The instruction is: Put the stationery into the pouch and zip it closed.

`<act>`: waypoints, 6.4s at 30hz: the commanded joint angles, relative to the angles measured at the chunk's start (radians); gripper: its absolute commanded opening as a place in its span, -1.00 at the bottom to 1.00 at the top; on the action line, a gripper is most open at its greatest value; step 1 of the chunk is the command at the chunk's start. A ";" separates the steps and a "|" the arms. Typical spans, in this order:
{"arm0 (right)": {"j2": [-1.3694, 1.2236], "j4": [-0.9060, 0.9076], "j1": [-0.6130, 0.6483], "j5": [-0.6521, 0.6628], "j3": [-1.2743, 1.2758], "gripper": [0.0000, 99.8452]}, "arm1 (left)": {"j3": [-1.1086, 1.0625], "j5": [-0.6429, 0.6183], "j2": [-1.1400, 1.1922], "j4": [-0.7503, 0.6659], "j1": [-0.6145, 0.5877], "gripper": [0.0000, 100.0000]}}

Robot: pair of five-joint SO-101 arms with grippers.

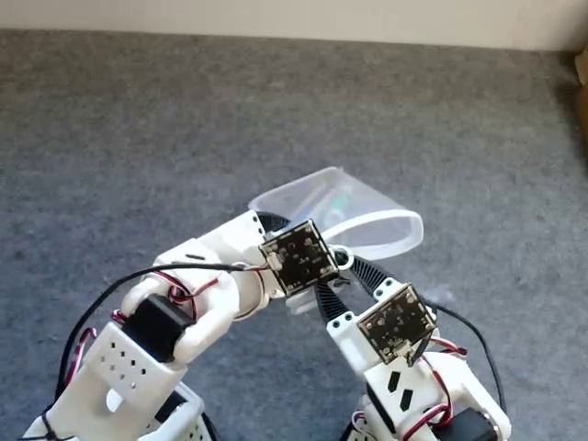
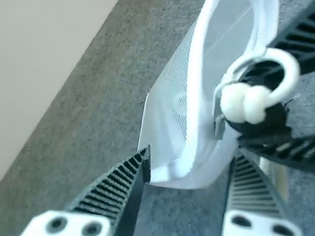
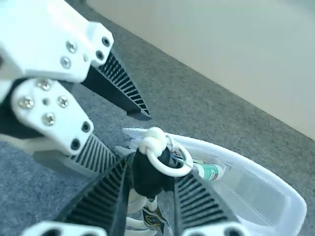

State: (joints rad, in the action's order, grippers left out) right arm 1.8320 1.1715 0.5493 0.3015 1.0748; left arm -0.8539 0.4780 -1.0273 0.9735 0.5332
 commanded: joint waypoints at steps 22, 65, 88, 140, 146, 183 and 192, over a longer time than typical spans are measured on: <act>0.007 -0.008 -0.016 -0.040 -0.064 -0.99 | -0.097 -0.074 -0.001 -0.152 0.025 -0.99; 0.002 -0.326 -0.435 -0.110 0.073 -0.99 | -0.114 -0.129 -0.001 -0.150 -0.008 -0.99; -0.159 -0.484 -0.648 -0.109 0.105 -0.99 | -0.113 -0.126 -0.193 -0.048 -0.010 -0.99; -0.165 -0.260 -0.633 -0.118 0.008 -0.62 | -0.062 0.008 -0.265 -0.120 -0.453 -0.99; -0.165 -0.260 -0.633 -0.118 0.008 -0.62 | -0.050 0.071 -0.266 -0.120 -0.475 -0.99; -0.165 -0.260 -0.631 -0.117 0.010 -0.62 | 0.007 -0.175 -0.575 0.333 -0.163 -0.51; -0.165 -0.255 -0.633 -0.110 0.010 -0.63 | -0.054 -0.215 -0.785 0.384 -0.163 -0.73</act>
State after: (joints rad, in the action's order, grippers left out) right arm 1.6801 0.9106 -0.0951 0.1895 1.1485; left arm -0.8999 0.2754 -1.7300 1.3541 0.3491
